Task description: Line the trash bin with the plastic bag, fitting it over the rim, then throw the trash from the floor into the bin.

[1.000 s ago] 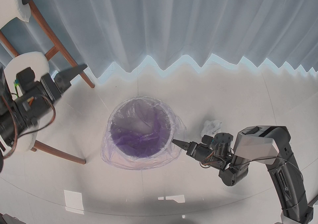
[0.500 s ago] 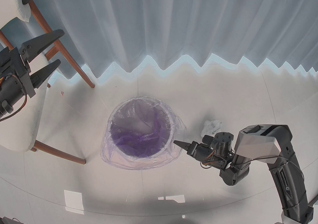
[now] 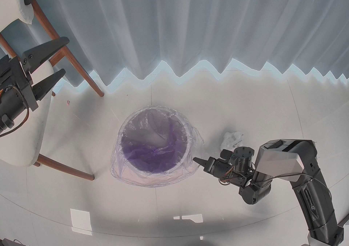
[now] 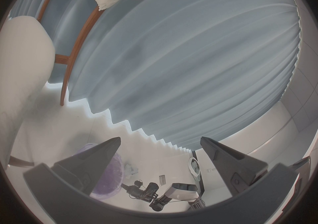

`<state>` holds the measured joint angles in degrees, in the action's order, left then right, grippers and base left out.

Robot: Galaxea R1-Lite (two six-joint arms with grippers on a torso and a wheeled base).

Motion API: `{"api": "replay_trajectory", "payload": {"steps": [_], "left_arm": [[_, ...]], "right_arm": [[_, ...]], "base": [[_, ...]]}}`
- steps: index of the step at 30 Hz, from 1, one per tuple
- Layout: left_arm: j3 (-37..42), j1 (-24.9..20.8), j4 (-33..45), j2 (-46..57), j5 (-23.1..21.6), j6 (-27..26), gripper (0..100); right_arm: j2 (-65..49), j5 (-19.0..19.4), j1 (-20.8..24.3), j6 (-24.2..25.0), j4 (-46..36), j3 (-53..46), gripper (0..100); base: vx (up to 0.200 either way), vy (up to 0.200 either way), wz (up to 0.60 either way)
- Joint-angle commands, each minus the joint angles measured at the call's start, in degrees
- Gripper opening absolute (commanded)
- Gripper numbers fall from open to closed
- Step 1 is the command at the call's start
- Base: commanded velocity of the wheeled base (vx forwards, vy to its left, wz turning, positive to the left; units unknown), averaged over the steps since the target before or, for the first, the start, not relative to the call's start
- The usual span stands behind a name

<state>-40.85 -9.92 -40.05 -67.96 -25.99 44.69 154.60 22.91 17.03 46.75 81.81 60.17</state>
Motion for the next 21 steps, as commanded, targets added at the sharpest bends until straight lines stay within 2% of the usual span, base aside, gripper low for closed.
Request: {"api": "replay_trajectory", "payload": {"steps": [1, 4, 10, 12, 16, 21], "left_arm": [[0.77, -0.36, -0.03, -0.06, -0.11, -0.66, 100], [1.12, -0.36, -0.03, -0.15, -0.11, -1.10, 100], [2.35, -0.36, -0.03, -0.33, -0.03, -5.05, 100], [2.44, -0.45, -0.03, -0.33, -0.03, -5.32, 100], [2.62, -0.45, -0.03, -0.50, -0.03, -5.67, 100], [3.50, -1.06, -0.03, -0.59, -0.03, -5.93, 100]], "right_arm": [[1.23, 0.03, 0.02, -0.34, -0.07, 0.74, 0], [1.32, 0.03, 0.11, -0.61, -0.25, 1.35, 0], [0.97, -1.20, 0.02, -7.90, -4.29, 3.20, 0], [0.88, -1.64, 0.11, -8.96, -4.82, 3.46, 0], [0.70, -4.45, 0.55, -14.06, -6.23, 3.90, 0], [0.70, -5.33, 0.55, -16.34, -6.31, 3.90, 0]], "base": [[0.000, 0.000, 0.00], [0.000, 0.000, 0.00], [0.000, 0.000, 0.00], [0.000, 0.000, 0.00], [0.000, 0.000, 0.00], [0.000, 0.000, 0.00]]}}
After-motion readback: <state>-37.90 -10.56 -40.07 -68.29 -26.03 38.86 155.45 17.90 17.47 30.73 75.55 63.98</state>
